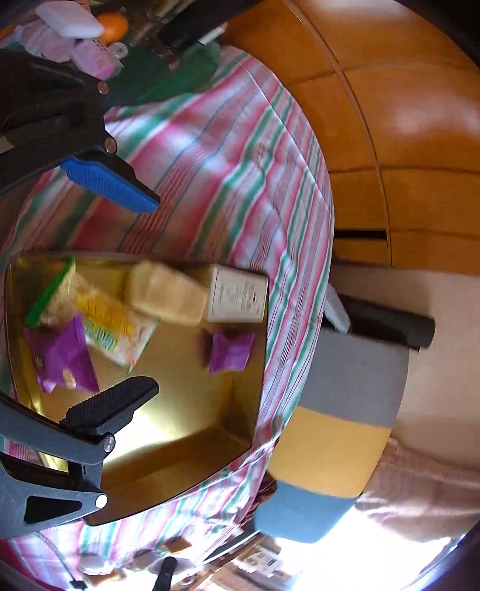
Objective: Organize objects
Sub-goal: 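Carry the plastic-wrapped ball into the gold tray and open the right gripper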
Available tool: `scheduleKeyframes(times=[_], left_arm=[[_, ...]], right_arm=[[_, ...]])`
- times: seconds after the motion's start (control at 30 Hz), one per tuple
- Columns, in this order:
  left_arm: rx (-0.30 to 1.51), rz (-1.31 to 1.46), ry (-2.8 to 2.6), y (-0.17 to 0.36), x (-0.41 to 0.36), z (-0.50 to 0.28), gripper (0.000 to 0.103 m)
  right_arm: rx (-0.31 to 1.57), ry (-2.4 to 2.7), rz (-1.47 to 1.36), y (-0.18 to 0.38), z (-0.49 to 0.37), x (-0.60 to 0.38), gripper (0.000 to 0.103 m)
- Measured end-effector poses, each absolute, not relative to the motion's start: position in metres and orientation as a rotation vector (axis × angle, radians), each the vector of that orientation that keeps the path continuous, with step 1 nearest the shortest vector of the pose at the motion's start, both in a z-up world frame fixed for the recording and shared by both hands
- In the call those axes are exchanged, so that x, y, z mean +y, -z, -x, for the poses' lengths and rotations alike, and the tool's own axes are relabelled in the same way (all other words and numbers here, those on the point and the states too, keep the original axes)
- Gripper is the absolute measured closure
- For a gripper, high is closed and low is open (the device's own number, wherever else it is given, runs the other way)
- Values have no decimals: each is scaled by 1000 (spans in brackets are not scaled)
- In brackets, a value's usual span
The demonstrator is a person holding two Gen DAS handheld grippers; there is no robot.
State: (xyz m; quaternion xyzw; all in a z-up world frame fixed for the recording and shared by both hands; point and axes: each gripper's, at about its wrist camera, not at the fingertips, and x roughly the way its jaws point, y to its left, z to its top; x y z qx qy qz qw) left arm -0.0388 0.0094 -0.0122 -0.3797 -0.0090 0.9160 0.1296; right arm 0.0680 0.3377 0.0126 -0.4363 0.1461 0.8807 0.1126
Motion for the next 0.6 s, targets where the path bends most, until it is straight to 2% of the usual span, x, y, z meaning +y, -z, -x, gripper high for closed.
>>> scheduleKeyframes(times=[0.1, 0.23, 0.5, 0.6], left_arm=[[-74, 1106, -2707, 9, -8, 43, 9], [-116, 1140, -2763, 10, -28, 50, 4], [-209, 1202, -2769, 21, -51, 58, 3], [-216, 1217, -2758, 25, -52, 58, 3]], right_arm=[[424, -2727, 1308, -28, -34, 288, 69], [442, -2849, 1443, -20, 16, 220, 69], [424, -2725, 1724, 55, 106, 133, 67], [532, -2708, 1785, 73, 117, 120, 65]])
